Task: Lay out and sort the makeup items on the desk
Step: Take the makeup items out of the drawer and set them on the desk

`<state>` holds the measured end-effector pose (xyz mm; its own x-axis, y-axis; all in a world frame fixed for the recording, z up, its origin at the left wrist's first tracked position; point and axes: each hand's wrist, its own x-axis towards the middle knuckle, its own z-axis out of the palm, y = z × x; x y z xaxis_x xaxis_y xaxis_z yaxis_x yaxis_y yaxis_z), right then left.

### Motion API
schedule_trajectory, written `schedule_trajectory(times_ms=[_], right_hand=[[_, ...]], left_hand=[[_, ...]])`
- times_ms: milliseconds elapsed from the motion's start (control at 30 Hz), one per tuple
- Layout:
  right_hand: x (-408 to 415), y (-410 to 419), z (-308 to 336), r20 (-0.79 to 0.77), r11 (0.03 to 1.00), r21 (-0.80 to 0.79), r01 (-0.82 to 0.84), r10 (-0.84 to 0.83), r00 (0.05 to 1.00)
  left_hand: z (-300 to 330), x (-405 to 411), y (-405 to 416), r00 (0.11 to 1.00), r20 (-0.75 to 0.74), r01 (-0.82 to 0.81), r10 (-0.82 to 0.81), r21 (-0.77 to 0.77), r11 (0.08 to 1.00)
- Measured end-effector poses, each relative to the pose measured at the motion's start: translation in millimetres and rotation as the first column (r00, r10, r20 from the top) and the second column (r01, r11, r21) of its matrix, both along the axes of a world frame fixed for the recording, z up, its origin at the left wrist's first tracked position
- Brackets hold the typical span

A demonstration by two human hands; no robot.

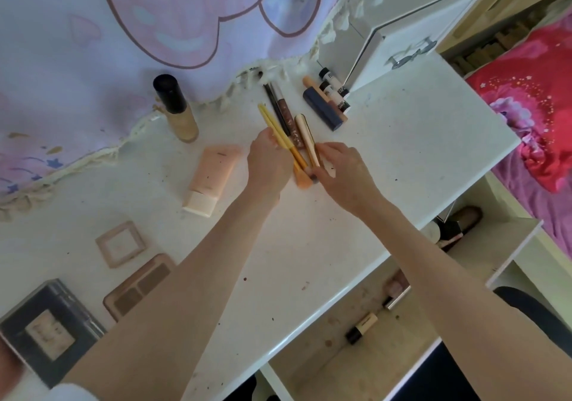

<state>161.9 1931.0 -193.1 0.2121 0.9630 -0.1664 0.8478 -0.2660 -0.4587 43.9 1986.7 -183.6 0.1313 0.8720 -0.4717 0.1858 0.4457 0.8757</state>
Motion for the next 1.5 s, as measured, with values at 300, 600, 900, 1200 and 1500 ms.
schedule_trajectory(times_ms=[300,600,900,1200,1500], right_hand=[[11,12,-7,-0.036,0.969,0.163,0.186,-0.183,0.982],[5,-12,-5,-0.033,0.964,0.191,0.187,-0.184,0.982],[16,-114,-6,-0.061,0.957,0.263,0.120,-0.108,0.992],[78,-237,-35,0.047,0.999,-0.027,0.027,-0.025,0.999],[131,-220,-77,0.177,0.845,-0.506,-0.172,0.297,0.938]], left_hand=[[-3,13,1,0.991,0.001,0.133,-0.134,0.099,0.986],[-16,-10,-35,0.874,-0.290,0.465,-0.389,0.274,0.842],[-18,-32,-120,0.597,-0.756,0.757,-0.268,0.420,0.501],[-38,-5,-255,0.514,-0.685,0.858,-0.517,0.397,0.326],[-119,38,-292,0.563,-0.420,0.734,-0.711,-0.142,0.665]])
